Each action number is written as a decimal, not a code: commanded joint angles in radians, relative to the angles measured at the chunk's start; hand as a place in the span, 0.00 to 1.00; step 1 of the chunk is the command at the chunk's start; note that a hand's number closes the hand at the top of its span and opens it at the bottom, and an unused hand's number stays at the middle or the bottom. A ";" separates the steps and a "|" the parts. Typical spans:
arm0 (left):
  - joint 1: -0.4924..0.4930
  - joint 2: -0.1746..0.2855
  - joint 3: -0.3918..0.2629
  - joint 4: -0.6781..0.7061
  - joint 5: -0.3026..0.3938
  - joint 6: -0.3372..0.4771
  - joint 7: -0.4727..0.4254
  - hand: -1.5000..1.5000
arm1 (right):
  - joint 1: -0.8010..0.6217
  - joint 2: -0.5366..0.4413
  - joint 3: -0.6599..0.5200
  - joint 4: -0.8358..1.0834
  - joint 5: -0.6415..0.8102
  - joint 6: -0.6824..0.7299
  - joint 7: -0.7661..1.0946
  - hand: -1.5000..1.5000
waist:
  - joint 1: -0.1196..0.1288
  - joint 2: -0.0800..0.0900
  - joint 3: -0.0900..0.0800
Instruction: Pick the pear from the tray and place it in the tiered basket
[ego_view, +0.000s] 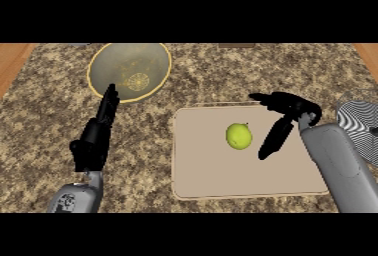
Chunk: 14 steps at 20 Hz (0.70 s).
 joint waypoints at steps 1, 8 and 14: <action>0.016 -0.005 -0.003 -0.055 -0.010 -0.009 0.030 0.50 | 0.003 0.044 0.003 0.039 0.067 -0.013 -0.024 0.00 | 0.001 0.000 0.000; 0.037 -0.005 0.023 -0.045 -0.005 -0.027 0.009 0.50 | 0.043 0.083 -0.022 -0.021 0.083 0.005 0.007 0.00 | -0.002 -0.001 0.000; 0.039 -0.005 0.028 -0.030 -0.024 -0.036 0.009 0.50 | -0.015 0.114 -0.045 0.120 0.150 -0.025 -0.068 0.00 | 0.000 0.000 0.000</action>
